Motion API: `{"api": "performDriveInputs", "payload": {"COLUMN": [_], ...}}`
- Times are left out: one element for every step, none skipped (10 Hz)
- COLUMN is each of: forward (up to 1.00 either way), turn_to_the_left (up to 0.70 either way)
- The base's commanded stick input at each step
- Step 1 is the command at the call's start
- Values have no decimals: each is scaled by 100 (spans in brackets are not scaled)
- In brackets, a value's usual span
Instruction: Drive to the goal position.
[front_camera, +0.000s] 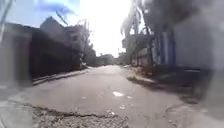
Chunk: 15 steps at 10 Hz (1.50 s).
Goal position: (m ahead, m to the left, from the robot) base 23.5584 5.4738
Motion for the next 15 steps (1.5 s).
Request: {"api": "performDriveInputs", "payload": {"forward": [70,70,70,70,70,70,70,70,70,70,70,70,70,70,70], "turn_to_the_left": [-2,-2,-2,-2,-2,-2,-2,-2,-2,-2,-2,-2,-2,-2,-2]}}
